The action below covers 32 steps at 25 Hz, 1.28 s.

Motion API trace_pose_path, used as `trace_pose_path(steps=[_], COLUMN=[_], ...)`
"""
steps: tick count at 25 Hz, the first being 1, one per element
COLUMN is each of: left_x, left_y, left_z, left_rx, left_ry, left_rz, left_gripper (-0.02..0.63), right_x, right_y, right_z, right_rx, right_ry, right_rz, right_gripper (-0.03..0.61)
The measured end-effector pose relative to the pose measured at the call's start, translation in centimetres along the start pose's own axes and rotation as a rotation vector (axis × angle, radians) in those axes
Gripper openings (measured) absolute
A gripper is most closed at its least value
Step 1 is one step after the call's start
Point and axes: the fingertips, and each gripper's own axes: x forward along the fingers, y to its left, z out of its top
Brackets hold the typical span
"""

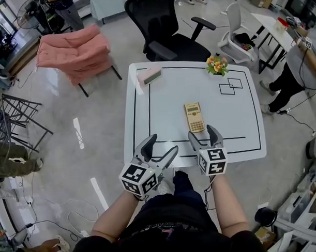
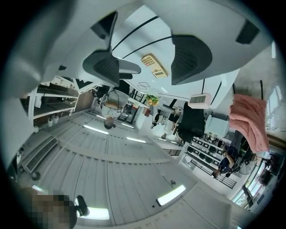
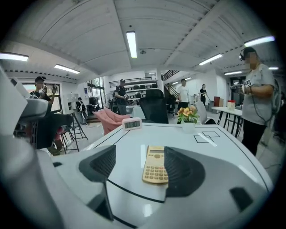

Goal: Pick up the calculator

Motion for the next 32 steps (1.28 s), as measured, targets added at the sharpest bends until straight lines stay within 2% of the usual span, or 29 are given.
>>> trace_pose_path(steps=[15, 23, 29, 32], left_x=[4.0, 5.6, 7.7, 8.9], left_y=[1.9, 2.7, 3.0, 3.1], left_z=[-1.8, -2.7, -3.0, -3.3], left_rx=[-0.034, -0.067, -0.075, -0.090], left_ry=[0.072, 0.100, 0.123, 0.142], left_rz=[0.059, 0.072, 0.058, 0.043], left_gripper=[0.353, 0.352, 0.351, 0.351], right_x=[6.4, 8.3, 8.8, 8.8], right_y=[-4.0, -4.6, -4.2, -4.3], right_z=[-5.9, -7.3, -8.0, -7.9], right_rx=[0.029, 0.022, -0.025, -0.013], right_ry=[0.194, 0.254, 0.303, 0.309], right_rz=[-0.024, -0.042, -0.063, -0.058], right_gripper=[0.341, 0.360, 0.360, 0.360])
